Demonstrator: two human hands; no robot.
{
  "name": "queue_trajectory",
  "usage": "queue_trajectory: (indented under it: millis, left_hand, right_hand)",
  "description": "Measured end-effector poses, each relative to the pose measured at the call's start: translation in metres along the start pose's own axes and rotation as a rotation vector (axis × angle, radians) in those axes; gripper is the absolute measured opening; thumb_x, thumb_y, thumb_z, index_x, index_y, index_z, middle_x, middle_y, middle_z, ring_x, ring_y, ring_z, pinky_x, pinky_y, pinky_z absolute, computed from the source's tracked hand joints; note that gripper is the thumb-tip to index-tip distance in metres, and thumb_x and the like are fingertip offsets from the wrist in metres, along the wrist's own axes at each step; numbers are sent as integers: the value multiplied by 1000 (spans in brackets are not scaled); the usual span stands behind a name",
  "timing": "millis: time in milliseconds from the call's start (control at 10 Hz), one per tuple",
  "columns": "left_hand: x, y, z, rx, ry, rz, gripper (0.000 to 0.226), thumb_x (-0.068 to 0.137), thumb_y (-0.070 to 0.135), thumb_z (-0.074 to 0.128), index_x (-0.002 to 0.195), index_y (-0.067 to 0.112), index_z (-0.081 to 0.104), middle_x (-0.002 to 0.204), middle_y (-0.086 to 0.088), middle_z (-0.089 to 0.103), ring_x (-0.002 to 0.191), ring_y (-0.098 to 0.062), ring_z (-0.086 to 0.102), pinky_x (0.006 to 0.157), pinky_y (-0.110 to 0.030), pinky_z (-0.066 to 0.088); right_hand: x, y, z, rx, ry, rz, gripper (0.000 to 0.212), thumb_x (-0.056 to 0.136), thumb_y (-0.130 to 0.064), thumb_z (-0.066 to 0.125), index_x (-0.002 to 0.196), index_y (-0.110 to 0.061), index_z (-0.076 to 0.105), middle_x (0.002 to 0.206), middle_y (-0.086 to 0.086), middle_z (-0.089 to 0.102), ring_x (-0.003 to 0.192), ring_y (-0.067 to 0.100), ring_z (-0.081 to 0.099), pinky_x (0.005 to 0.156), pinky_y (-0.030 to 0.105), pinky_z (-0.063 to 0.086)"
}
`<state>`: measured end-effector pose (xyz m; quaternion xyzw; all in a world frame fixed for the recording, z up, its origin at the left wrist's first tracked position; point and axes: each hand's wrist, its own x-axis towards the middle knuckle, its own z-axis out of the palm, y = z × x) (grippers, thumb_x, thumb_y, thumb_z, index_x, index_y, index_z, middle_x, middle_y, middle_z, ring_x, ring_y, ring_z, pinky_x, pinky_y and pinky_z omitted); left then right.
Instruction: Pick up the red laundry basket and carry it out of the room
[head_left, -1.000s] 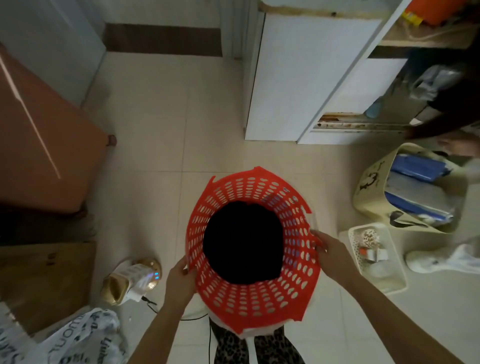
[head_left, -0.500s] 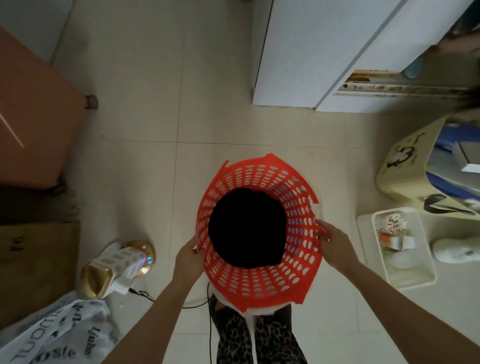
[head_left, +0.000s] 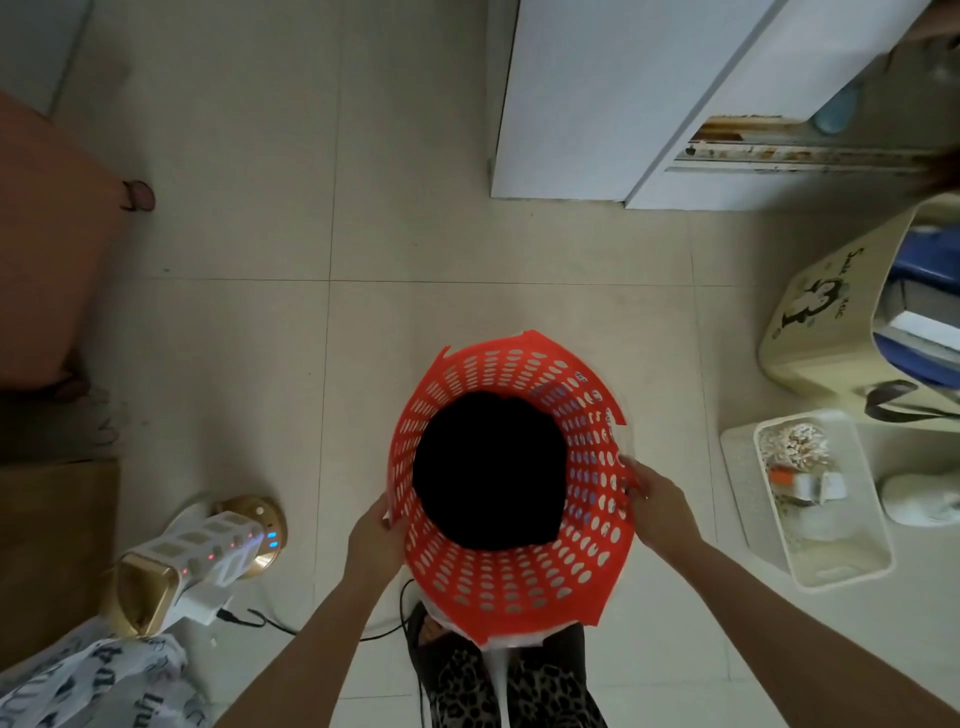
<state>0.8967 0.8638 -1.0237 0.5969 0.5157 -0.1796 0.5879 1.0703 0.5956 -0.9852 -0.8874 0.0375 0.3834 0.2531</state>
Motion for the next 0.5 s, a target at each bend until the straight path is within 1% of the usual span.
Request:
queue_trajectory:
  millis: [100, 200, 300, 400, 500]
  left_hand:
    - [5, -4, 4, -27, -45, -69, 39, 89, 24, 64, 127, 21, 58, 96, -11, 71, 87, -33, 68, 90, -54, 54]
    - [8, -5, 3, -25, -120, -98, 55, 80, 25, 70, 132, 17, 54, 96, -18, 68, 90, -35, 65, 94, -53, 51]
    - [4, -3, 3, 78, -188, -108, 53, 86, 17, 68, 136, 12, 53, 94, -14, 68, 90, -34, 63, 86, -42, 50]
    - [3, 0, 5, 263, -125, -39, 61, 86, 29, 67, 142, 16, 46, 133, -11, 62, 125, -30, 56, 99, -37, 45]
    - [-8, 13, 8, 217, -1, 13, 81, 84, 33, 70, 150, 10, 30, 151, -9, 43, 133, -22, 48, 105, -32, 41]
  right_hand:
    - [4, 3, 3, 31, -12, 9, 37, 95, -32, 43, 121, -10, 57, 113, 11, 70, 96, 29, 69, 93, 46, 53]
    - [7, 8, 4, 50, -5, 23, 34, 94, -28, 50, 119, -7, 59, 111, 13, 71, 89, 25, 68, 88, 38, 52]
    - [7, 15, 0, 55, -50, 98, 36, 92, -31, 52, 116, -5, 59, 111, 13, 70, 93, 29, 69, 88, 39, 51]
    - [3, 15, -4, 87, -61, 73, 36, 88, -34, 59, 115, -10, 57, 106, 7, 70, 81, 16, 67, 75, 23, 47]
    - [-2, 10, -7, 164, -8, -17, 30, 84, -31, 66, 108, -24, 52, 101, -1, 67, 70, 0, 60, 66, 9, 44]
